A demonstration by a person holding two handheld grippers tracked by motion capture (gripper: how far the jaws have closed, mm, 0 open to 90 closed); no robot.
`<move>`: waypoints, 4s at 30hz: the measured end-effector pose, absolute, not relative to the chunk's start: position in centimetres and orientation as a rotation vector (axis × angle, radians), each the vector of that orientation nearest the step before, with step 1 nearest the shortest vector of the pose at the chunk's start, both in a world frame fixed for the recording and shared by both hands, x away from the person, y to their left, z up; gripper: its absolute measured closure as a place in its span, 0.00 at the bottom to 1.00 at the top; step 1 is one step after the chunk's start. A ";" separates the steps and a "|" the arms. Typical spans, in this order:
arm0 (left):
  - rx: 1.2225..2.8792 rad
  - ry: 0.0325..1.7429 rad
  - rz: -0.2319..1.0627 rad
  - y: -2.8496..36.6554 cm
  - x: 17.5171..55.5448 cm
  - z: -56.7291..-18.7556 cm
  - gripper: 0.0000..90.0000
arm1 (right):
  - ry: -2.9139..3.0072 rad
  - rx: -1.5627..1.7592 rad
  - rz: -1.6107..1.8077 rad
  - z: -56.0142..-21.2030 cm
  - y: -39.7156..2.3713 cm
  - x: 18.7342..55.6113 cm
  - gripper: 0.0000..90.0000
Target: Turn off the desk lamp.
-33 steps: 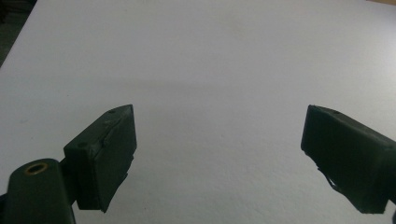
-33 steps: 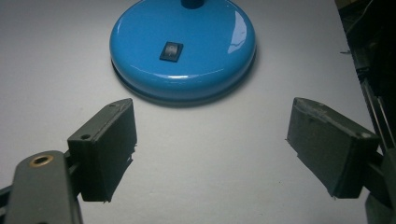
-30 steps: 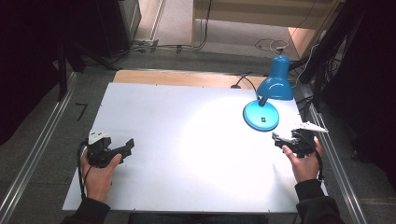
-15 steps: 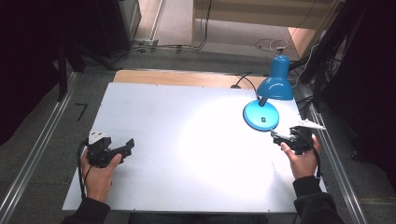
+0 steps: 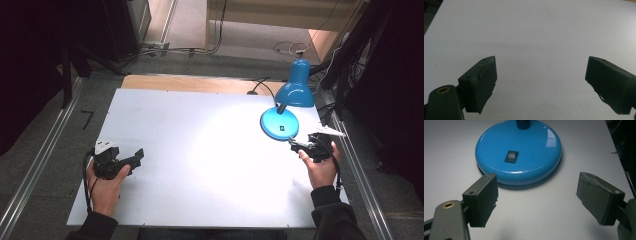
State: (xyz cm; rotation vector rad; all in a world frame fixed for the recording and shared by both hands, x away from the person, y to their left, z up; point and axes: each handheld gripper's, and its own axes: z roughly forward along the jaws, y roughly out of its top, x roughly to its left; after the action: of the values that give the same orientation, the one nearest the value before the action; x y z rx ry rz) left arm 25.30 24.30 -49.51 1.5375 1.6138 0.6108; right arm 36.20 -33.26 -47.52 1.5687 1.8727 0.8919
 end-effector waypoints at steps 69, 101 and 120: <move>1.539 1.614 0.608 24.3 25.3 -49.5 0.13 | 1.899 1.505 0.951 -49.0 -30.5 40.5 0.97; 1.542 1.608 0.601 24.2 25.4 -49.6 0.13 | 1.871 1.474 0.942 -49.4 -29.3 41.6 0.98; 1.538 1.610 0.603 24.4 25.3 -49.6 0.13 | 1.807 1.561 1.008 -48.2 -30.4 42.0 0.37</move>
State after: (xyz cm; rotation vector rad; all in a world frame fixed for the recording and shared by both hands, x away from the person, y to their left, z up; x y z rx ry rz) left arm 25.25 24.42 -49.56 1.5381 1.6098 0.6026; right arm 41.98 -30.44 -48.17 1.5614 1.8067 1.0076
